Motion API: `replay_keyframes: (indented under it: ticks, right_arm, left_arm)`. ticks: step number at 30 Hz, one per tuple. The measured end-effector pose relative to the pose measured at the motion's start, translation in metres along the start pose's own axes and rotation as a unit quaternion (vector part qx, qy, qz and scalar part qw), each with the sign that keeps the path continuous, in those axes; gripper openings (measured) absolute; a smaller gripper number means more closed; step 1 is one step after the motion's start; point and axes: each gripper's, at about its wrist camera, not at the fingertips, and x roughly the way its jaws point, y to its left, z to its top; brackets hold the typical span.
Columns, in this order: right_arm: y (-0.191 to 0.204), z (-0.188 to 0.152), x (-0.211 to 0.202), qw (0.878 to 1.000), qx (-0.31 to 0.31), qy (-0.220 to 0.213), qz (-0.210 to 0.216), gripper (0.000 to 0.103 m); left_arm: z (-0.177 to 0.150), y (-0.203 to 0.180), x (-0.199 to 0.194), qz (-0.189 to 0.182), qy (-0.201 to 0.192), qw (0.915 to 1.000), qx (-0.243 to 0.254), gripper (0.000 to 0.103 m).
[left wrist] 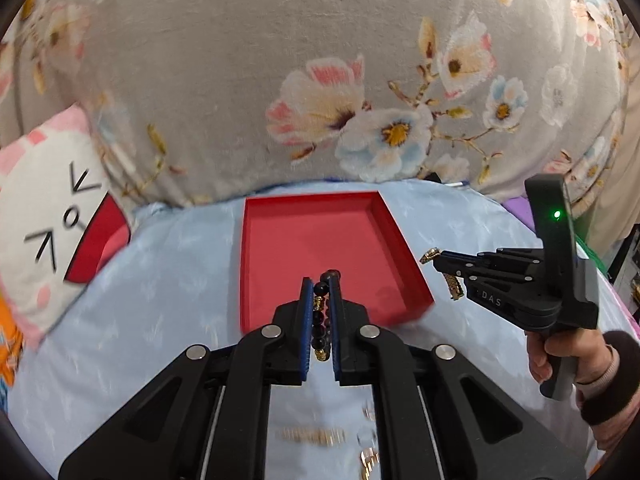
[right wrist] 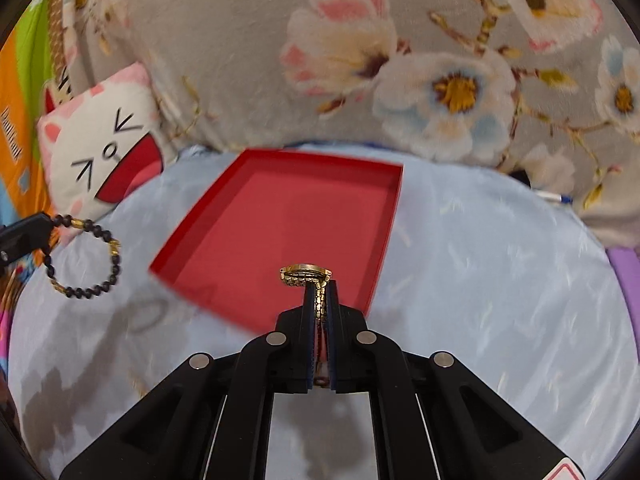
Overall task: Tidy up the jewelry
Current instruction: 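Lower both held items into the red box and open both tools, then lift both tools out of the red box toward the remaining jewelry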
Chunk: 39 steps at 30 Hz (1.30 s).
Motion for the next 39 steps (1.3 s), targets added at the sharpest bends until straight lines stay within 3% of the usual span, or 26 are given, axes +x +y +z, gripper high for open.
replay_keyframes:
  ticks: [4,8,13,18,24,28,29,34,39]
  right_arm:
    - [-0.004,0.044,0.042,0.999,-0.011,-0.007,-0.033,0.004]
    - [-0.015,0.07,0.099,0.998,-0.011,0.018,-0.058,0.004]
    - [-0.022,0.079,0.15,0.996,-0.018,0.055,-0.07,0.004]
    - [-0.028,0.084,0.177,0.993,-0.016,0.082,-0.082,0.005]
    - [-0.034,0.091,0.185,0.993,-0.007,0.086,-0.078,0.008]
    - [-0.04,0.093,0.176,0.995,0.007,0.073,-0.061,0.02]
    - [-0.042,0.093,0.168,0.996,0.011,0.064,-0.056,0.024]
    - [-0.047,0.09,0.123,0.999,0.023,0.027,-0.032,0.031]
    - [-0.044,0.065,0.053,1.0,0.025,-0.003,-0.003,0.042]
  left_arm:
    - [0.04,0.012,0.069,0.025,0.021,0.9994,-0.007,0.007]
    - [0.056,0.029,0.141,0.066,0.048,0.9966,-0.011,0.007]
    - [0.063,0.052,0.206,0.073,0.085,0.9933,-0.027,0.007]
    - [0.068,0.061,0.245,0.085,0.106,0.9902,-0.032,0.007]
    - [0.074,0.057,0.259,0.097,0.107,0.9889,-0.034,0.01]
    - [0.074,0.058,0.255,0.11,0.092,0.9887,-0.041,0.051]
    - [0.075,0.057,0.249,0.113,0.08,0.9896,-0.04,0.057]
    - [0.078,0.059,0.216,0.102,0.057,0.9919,-0.051,0.062]
    - [0.067,0.056,0.161,0.1,0.04,0.9929,-0.051,0.071]
